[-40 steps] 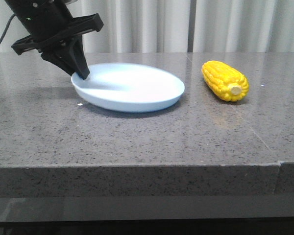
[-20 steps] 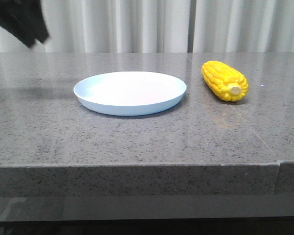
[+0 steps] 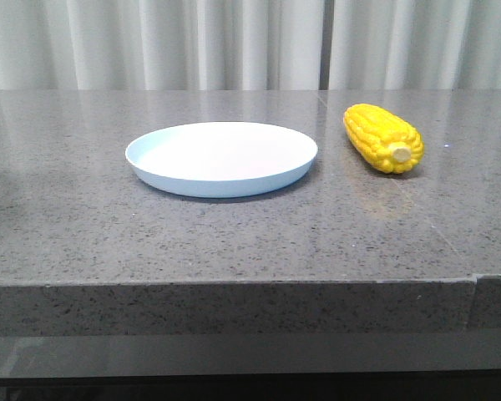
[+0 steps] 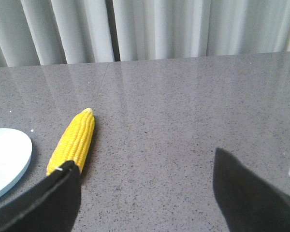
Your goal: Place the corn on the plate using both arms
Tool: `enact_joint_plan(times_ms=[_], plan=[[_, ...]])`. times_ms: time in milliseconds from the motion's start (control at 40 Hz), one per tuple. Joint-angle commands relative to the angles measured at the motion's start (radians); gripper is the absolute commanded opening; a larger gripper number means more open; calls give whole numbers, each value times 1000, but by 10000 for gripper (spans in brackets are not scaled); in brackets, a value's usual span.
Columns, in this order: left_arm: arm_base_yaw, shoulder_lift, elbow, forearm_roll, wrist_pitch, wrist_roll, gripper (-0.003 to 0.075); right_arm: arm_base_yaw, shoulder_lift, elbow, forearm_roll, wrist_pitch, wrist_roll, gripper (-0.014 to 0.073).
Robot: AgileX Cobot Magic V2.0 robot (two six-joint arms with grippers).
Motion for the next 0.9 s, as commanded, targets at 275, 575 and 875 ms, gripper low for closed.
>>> enact_joint_plan(times_ms=[275,575,875], plan=[[0,-556,438,31,-438,17,-20,-7,14,-35,-1,-82,-8,592],[0,-902,597,50,-475,17,-20,-7,14,-35,-1,-82,-8,592],[0,-968,615,50,-476,17,-20,-7,14,-35,-1,-82,-8,592]])
